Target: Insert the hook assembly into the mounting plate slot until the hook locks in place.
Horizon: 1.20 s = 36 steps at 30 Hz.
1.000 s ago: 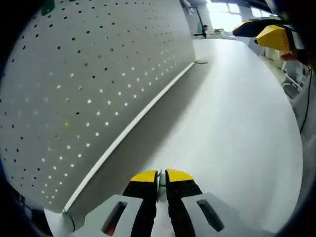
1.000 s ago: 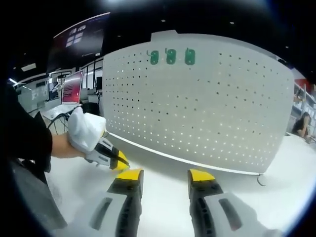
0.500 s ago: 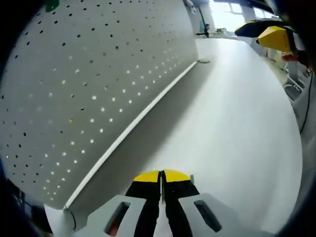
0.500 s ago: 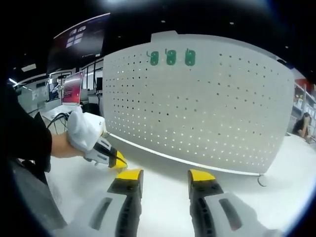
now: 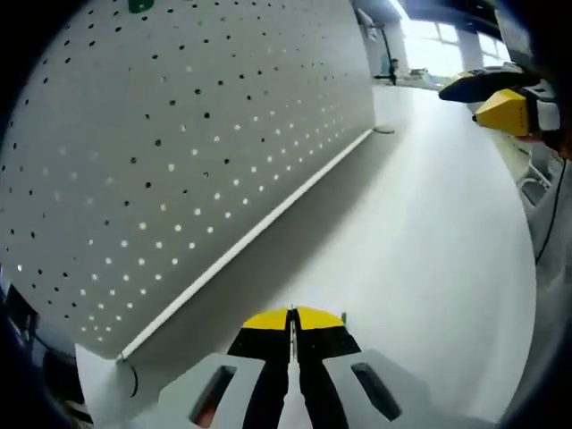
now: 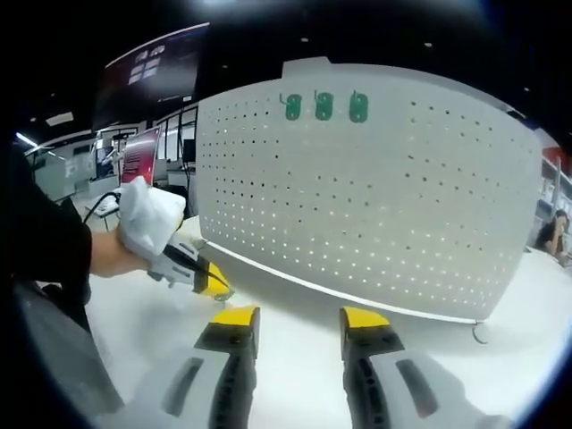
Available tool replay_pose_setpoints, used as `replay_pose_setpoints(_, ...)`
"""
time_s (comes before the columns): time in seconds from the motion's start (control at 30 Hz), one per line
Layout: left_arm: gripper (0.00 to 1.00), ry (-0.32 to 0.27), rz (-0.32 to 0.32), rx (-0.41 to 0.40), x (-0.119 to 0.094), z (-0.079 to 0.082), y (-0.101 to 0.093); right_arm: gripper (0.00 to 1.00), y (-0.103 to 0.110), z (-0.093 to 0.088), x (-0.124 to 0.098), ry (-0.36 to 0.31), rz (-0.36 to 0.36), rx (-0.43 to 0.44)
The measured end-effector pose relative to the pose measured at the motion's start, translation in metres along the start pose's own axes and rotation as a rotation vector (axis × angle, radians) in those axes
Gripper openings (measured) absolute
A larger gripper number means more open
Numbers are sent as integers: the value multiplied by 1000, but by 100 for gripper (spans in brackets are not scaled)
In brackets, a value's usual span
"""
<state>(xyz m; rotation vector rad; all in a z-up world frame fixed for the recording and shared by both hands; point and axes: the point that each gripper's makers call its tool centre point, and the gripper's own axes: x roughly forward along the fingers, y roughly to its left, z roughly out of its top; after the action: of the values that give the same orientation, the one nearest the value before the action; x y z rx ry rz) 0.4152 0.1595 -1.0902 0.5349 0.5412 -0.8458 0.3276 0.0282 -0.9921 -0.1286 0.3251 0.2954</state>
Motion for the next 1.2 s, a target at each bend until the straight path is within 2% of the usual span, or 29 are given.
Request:
replay_pose_setpoints(0.17,1,-35,0,-33,-7,9,-3,32,7,1,1,-3,23,-9)
replay_pose_setpoints(0.6,1,-198,-51,-191,-36,52,-19,28,32,2,4,-4,109,-46)
replay_pose_setpoints(0.9,1,-297,-132,-311,-53,76,-38,23,44,3,4,-10,153,-53)
replay_pose_setpoints(1.2,1,-356,-229,-425,-64,88,-57,18,53,2,4,-10,182,-61)
